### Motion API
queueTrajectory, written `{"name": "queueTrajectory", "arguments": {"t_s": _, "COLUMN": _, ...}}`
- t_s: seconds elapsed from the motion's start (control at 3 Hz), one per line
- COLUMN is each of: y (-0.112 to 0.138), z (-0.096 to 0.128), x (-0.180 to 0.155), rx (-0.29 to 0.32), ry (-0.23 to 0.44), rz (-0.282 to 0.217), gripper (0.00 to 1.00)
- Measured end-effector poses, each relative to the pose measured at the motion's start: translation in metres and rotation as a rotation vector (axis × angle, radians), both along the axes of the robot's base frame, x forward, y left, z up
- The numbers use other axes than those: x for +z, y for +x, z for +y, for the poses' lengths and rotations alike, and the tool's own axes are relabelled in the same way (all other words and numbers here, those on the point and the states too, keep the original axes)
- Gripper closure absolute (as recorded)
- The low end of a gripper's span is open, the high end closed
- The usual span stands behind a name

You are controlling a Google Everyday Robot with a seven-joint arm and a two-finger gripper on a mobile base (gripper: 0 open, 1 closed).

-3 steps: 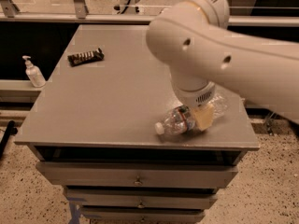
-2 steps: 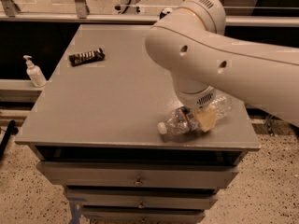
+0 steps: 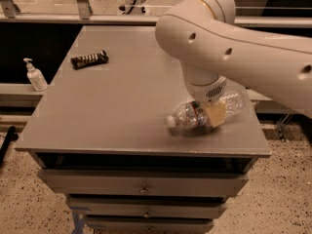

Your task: Knock water bottle over

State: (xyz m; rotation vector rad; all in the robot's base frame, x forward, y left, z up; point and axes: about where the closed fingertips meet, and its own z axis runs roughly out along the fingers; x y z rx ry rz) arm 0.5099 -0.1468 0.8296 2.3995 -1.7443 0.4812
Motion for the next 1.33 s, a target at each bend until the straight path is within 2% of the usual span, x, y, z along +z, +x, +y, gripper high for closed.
{"name": "queueTrajectory", "arguments": {"t_s": 0.33, "y": 0.026, "z": -0.007, "x": 0.009, "rx": -0.084, "ry": 0.059, "rz": 0.013, "gripper": 0.83}}
{"name": "queueTrajectory", "arguments": {"t_s": 0.67, "y": 0.04, "z": -0.001, "x": 0.019, "rx": -0.139, "ry": 0.157, "rz": 0.038, "gripper": 0.59}}
{"name": "queueTrajectory", "arguments": {"t_s": 1.33, "y": 0.037, "z": 0.011, "x": 0.022, "rx": -0.206, "ry": 0.307, "rz": 0.092, "gripper": 0.13}}
